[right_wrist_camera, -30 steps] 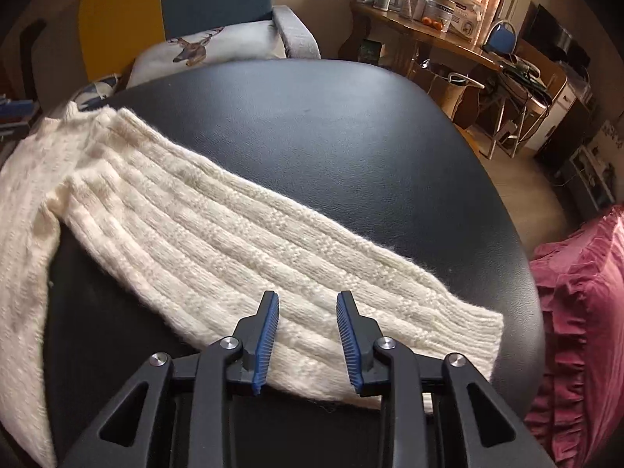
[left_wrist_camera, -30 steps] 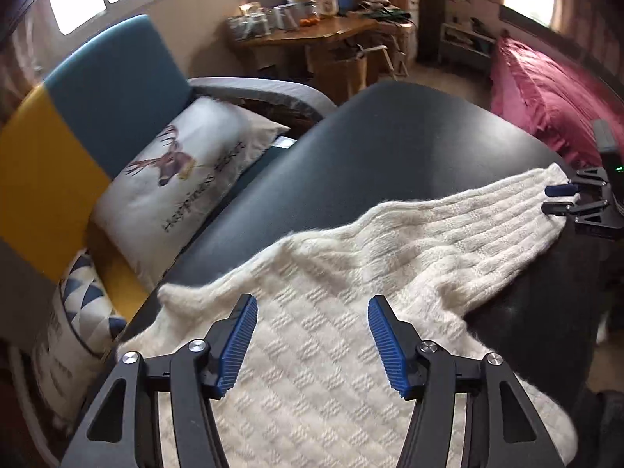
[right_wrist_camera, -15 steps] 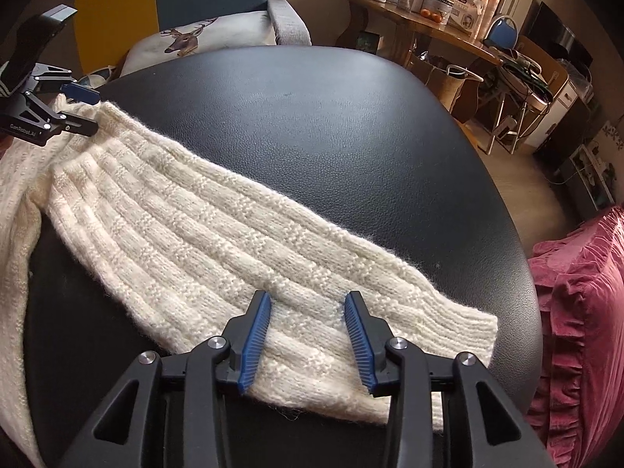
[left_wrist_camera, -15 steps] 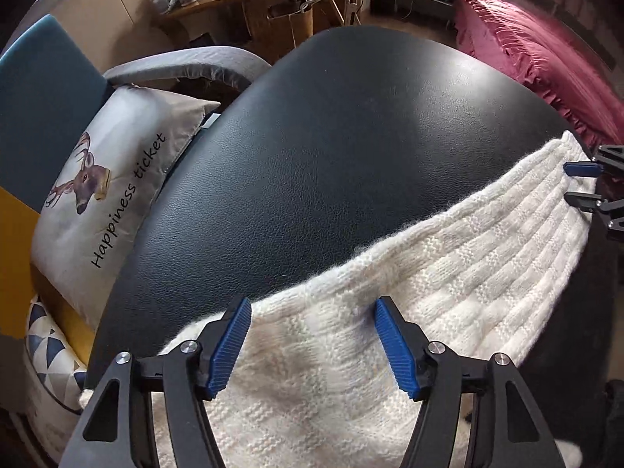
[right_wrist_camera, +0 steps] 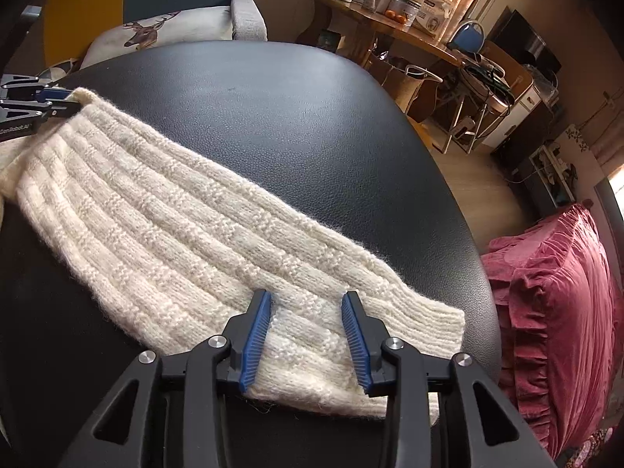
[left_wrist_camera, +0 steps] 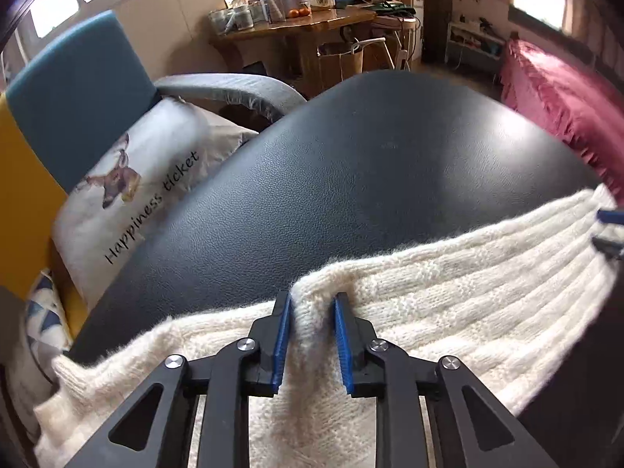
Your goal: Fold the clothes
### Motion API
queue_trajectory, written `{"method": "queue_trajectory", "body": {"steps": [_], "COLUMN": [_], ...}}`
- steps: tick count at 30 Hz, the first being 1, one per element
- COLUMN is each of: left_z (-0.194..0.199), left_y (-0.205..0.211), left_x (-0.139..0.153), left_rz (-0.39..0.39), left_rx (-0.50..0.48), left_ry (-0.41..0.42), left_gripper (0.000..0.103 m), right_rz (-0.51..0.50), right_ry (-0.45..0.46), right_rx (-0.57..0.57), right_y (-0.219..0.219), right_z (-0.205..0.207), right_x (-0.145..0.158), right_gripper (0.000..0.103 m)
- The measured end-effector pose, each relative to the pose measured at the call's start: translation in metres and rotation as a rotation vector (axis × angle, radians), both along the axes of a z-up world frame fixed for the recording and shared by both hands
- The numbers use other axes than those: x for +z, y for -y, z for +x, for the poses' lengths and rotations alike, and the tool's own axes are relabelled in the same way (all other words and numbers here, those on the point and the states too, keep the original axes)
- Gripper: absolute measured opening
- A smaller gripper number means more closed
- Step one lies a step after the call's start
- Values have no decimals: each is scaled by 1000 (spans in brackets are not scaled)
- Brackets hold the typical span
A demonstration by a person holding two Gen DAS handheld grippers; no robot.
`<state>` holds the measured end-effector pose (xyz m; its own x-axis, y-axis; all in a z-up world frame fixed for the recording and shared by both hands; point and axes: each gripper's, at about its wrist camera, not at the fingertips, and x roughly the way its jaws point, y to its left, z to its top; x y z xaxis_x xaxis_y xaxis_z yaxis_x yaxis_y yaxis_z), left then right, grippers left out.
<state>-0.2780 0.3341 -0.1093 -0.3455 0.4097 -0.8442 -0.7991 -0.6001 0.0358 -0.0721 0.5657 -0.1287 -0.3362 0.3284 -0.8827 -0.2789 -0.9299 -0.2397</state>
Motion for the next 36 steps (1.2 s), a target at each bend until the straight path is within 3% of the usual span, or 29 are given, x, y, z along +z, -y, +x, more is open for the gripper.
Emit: {"method": "queue_trajectory", "body": {"steps": [2,4,6,9,12,16,18,24,26,29,31,33,36], "left_z": [-9,-22,-34,-55,-62,-61,-61,-60,-59,-59,-61,-71,-62], "left_y": [27,61,94,139,153,126,112,70,68,79,88,98,87], "left_x": [18,28,38,44,38,22,14,-10,-13,-10,-8,-15,-10], "left_rz": [88,87,85,55,-19,-69,-94,-167,-153,-88,-50,-16,-31], "left_rx": [42,113,184,242,207,107,57,-93,-77,21,118,204,197], "left_ry": [43,-7,-57,-87,-109,-93,-85,-60,-66,-91,-120,-60,-115], "left_gripper": [24,31,32,33,39,47,60,71,71,15,12,14,14], "right_rz": [-14,-30,-34,-51,-168,-221,-244,-264,-254,-125,-105,-221,-177], "right_ry": [-2,-3,-22,-74,-166,-149,-136,-97,-80,-26,-45,-89,-92], "right_rx": [-14,-30,-17,25,144,228,264,295,295,291,270,181,196], "right_y": [-4,-4,4,22,53,81,93,105,106,108,101,84,91], "right_z": [2,4,2,-5,-26,-61,-79,-96,-97,-96,-92,-87,-83], "right_x": [1,3,10,24,42,38,35,19,12,-2,-8,-10,-10], "right_gripper": [39,41,41,41,41,41,41,41,41,41,45,46,46]}}
